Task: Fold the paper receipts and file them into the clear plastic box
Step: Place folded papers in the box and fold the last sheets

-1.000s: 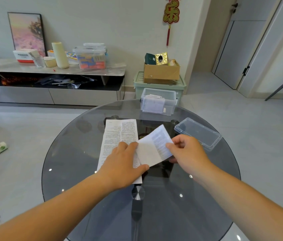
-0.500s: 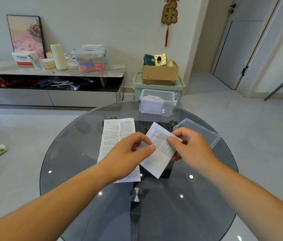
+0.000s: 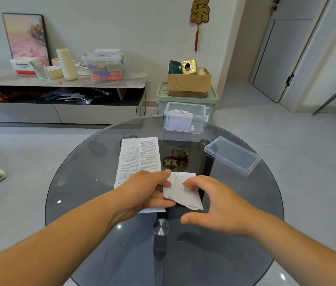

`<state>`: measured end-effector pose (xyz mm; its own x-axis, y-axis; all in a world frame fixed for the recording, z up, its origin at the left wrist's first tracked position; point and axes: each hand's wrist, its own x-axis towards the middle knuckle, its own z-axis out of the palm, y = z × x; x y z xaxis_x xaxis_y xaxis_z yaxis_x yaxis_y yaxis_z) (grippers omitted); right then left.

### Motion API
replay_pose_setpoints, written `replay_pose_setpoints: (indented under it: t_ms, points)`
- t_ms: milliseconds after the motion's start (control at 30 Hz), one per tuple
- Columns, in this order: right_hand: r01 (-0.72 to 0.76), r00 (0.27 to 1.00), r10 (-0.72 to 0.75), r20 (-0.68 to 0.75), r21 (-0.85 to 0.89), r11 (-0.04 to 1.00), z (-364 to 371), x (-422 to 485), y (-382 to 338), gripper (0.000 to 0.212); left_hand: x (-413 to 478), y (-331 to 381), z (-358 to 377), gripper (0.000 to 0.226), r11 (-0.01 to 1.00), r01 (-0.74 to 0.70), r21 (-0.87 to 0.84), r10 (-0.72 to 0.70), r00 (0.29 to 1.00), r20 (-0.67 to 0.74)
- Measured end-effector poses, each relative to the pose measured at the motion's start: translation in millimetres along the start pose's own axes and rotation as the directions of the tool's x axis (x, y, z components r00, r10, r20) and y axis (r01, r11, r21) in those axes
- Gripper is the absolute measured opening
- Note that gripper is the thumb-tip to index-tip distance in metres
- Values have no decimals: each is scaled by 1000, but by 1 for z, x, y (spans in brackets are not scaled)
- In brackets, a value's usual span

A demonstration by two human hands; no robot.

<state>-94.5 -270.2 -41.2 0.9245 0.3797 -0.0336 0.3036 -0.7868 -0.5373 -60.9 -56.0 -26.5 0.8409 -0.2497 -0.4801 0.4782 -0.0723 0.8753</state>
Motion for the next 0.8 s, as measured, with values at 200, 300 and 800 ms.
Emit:
replay_pose_setpoints:
  t_ms: [200, 300, 800]
  points:
    - [76, 993, -83, -89, -77, 994, 5, -1, 5, 34, -3, 2, -4, 46, 998, 55, 28, -56, 997, 52]
    - [54, 993, -61, -104, -68, 996, 4, 2, 4, 10, -9, 2, -11, 52, 874, -112, 474, 58, 990, 127]
    - [-244, 926, 238, -294, 18, 970, 20, 34, 10, 54, 25, -17, 2, 32, 266, -158, 951, 488, 873, 8]
